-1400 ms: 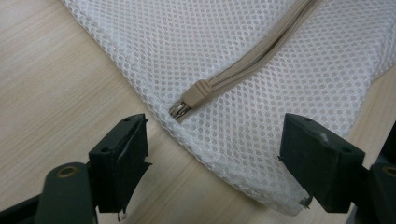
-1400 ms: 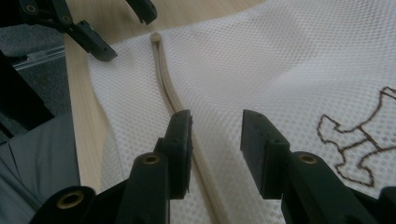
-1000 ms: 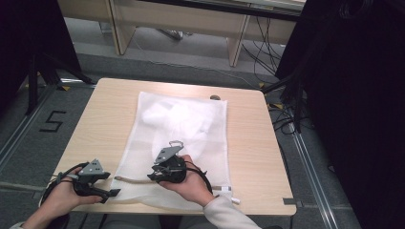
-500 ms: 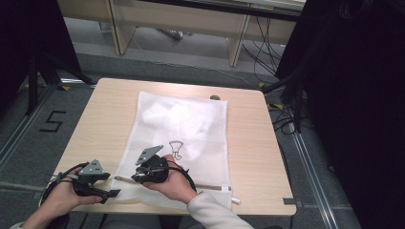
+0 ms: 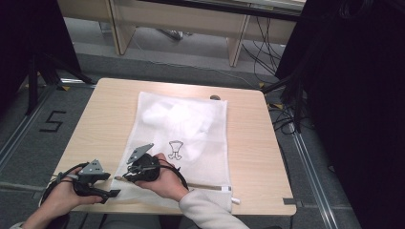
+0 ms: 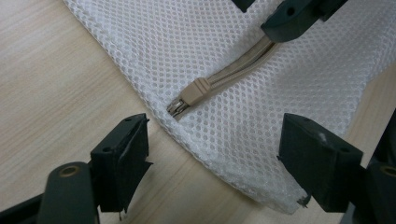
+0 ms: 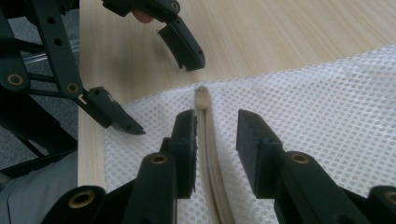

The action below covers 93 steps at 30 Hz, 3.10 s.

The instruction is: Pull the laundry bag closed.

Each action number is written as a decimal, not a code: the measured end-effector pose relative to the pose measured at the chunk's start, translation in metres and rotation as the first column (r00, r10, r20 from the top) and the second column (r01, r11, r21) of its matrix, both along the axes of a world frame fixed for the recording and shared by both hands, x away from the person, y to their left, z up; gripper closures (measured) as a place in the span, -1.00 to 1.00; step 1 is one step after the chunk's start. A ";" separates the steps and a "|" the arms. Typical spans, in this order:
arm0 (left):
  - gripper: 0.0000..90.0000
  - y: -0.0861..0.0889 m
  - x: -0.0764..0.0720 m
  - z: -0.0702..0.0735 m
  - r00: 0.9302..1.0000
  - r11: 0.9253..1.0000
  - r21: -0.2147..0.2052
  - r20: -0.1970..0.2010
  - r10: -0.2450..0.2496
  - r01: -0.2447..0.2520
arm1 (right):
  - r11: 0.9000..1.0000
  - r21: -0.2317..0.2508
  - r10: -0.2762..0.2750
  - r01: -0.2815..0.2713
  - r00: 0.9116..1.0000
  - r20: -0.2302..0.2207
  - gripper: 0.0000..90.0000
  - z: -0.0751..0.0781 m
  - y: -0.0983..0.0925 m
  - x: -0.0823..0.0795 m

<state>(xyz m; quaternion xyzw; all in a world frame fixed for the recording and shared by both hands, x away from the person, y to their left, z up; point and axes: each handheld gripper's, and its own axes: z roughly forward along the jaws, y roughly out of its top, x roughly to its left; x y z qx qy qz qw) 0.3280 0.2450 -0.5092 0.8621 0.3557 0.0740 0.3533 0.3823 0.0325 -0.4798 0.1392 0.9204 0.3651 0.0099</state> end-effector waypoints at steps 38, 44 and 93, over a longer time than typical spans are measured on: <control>-0.47 0.000 0.000 0.000 1.000 1.000 -0.001 -0.008 0.000 0.000 | 0.998 -0.065 0.020 -0.023 0.999 -0.051 0.81 -0.020 0.041 0.008; -0.46 0.001 0.001 0.001 1.000 1.000 0.009 0.008 -0.005 0.005 | 0.998 -0.064 0.018 -0.021 0.999 -0.049 0.81 -0.016 0.041 0.008; 0.89 -0.003 0.009 0.005 0.988 0.971 -0.204 -0.123 0.098 -0.122 | 0.988 -0.149 0.022 -0.030 0.998 -0.060 0.83 0.000 0.016 0.004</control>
